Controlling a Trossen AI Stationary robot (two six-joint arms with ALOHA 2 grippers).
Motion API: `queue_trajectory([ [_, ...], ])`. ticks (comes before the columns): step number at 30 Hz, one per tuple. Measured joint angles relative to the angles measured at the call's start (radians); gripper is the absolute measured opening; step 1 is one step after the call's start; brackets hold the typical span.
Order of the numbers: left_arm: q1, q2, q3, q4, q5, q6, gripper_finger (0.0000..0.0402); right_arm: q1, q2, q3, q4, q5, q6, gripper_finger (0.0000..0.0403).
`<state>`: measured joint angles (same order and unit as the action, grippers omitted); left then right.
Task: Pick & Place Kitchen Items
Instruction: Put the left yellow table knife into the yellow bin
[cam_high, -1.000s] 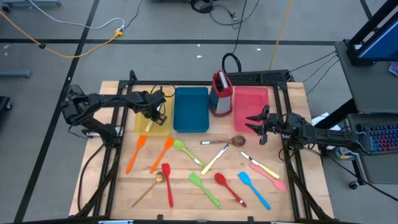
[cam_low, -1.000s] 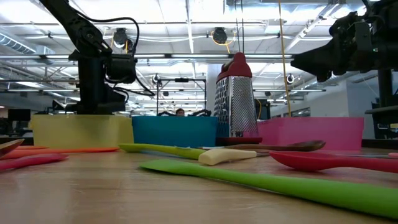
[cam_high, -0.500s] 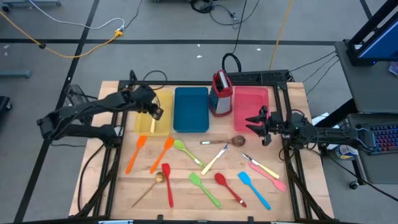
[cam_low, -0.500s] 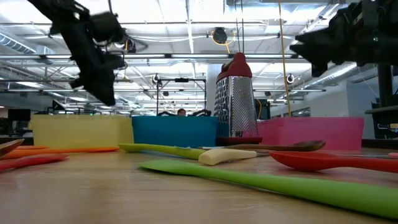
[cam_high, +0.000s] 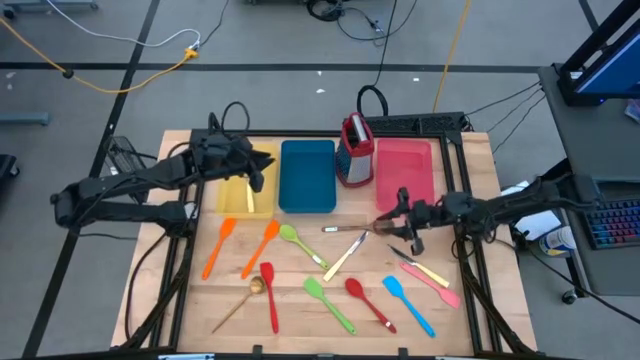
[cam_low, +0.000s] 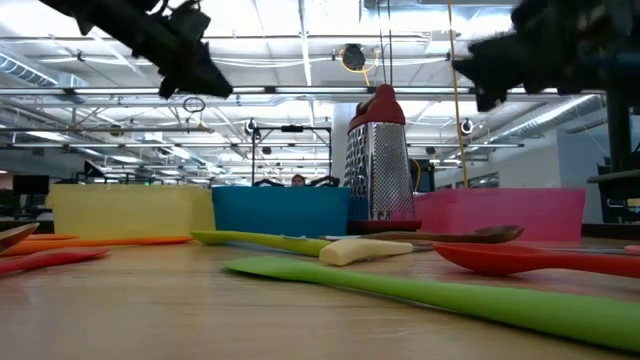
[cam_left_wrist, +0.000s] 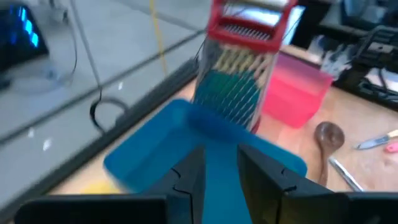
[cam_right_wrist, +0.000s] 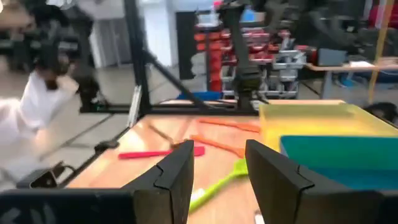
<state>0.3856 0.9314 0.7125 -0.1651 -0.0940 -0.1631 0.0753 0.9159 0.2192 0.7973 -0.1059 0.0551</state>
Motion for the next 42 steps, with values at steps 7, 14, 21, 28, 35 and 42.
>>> queue_trajectory([
  [7, -0.023, 0.011, 0.0, 0.042, 0.0, 0.063, 0.0093, 0.032, 0.296, 0.152, -0.008, 0.0, -0.07, 0.0141],
  [14, -0.024, 0.011, 0.0, 0.032, -0.001, 0.057, 0.0093, 0.032, 0.578, 0.297, -0.013, -0.144, -0.038, 0.0141],
  [21, -0.028, 0.011, 0.0, 0.031, -0.001, 0.056, 0.0093, 0.031, 0.77, 0.403, -0.038, -0.29, -0.039, 0.0141],
  [28, -0.028, 0.011, 0.0, 0.009, -0.001, 0.056, 0.0093, 0.03, 0.904, 0.417, -0.031, -0.314, -0.081, 0.0141],
  [35, -0.028, 0.011, 0.0, -0.013, -0.001, 0.077, 0.0093, 0.022, 0.983, 0.428, -0.011, -0.299, -0.097, 0.0141],
  [42, -0.028, 0.011, 0.0, -0.022, -0.001, 0.081, 0.0093, 0.023, 0.988, 0.427, 0.025, -0.238, -0.188, 0.0141],
])
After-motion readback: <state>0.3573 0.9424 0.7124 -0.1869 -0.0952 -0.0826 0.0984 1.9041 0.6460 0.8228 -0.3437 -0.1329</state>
